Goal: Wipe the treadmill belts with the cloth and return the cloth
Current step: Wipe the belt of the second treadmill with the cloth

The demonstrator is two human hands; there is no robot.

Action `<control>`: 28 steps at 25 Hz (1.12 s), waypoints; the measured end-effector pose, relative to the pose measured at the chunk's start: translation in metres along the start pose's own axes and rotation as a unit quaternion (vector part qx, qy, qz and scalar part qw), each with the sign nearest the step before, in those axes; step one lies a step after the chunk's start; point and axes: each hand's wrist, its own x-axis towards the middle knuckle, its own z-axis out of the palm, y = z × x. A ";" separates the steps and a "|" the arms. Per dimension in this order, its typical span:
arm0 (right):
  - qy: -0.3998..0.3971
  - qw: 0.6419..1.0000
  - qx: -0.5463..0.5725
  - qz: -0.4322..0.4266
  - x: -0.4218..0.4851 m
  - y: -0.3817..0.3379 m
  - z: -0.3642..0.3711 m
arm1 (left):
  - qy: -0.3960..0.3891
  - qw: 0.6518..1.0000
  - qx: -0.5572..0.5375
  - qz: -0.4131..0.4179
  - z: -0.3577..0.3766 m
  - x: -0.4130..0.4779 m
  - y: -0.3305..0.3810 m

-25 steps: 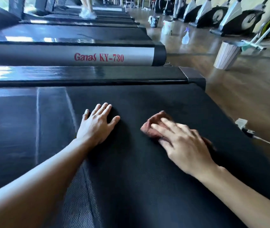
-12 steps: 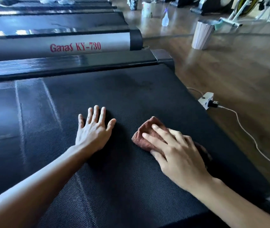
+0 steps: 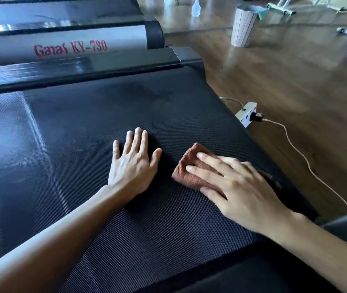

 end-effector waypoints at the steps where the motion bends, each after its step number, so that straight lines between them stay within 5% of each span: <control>1: -0.001 0.999 0.003 0.053 0.014 0.012 0.001 | 0.001 1.000 0.001 0.000 0.000 0.000 0.000; 4: 0.027 0.983 -0.012 0.182 0.038 0.009 0.009 | 0.007 1.000 0.000 0.001 0.001 -0.001 0.000; 9: 0.002 0.999 -0.021 0.041 0.027 0.006 0.009 | 0.014 1.000 -0.026 0.001 -0.003 0.003 -0.005; 13: 0.041 0.976 -0.013 0.213 0.070 0.023 0.020 | 0.011 0.999 -0.034 0.017 -0.005 0.016 -0.012; 17: 0.038 0.998 -0.029 0.039 0.063 0.001 0.029 | -0.003 0.998 -0.055 0.014 -0.008 0.050 -0.029; 22: 0.032 0.977 -0.024 0.211 0.132 0.023 0.040 | 0.007 0.999 -0.032 -0.018 -0.009 0.110 -0.071; 26: 0.044 0.998 -0.015 0.052 0.132 -0.013 0.045 | -0.027 0.999 -0.001 -0.030 -0.012 0.141 -0.108; 28: 0.003 0.998 0.004 0.063 0.158 0.010 0.045 | -0.011 1.000 -0.003 -0.011 -0.008 0.143 -0.114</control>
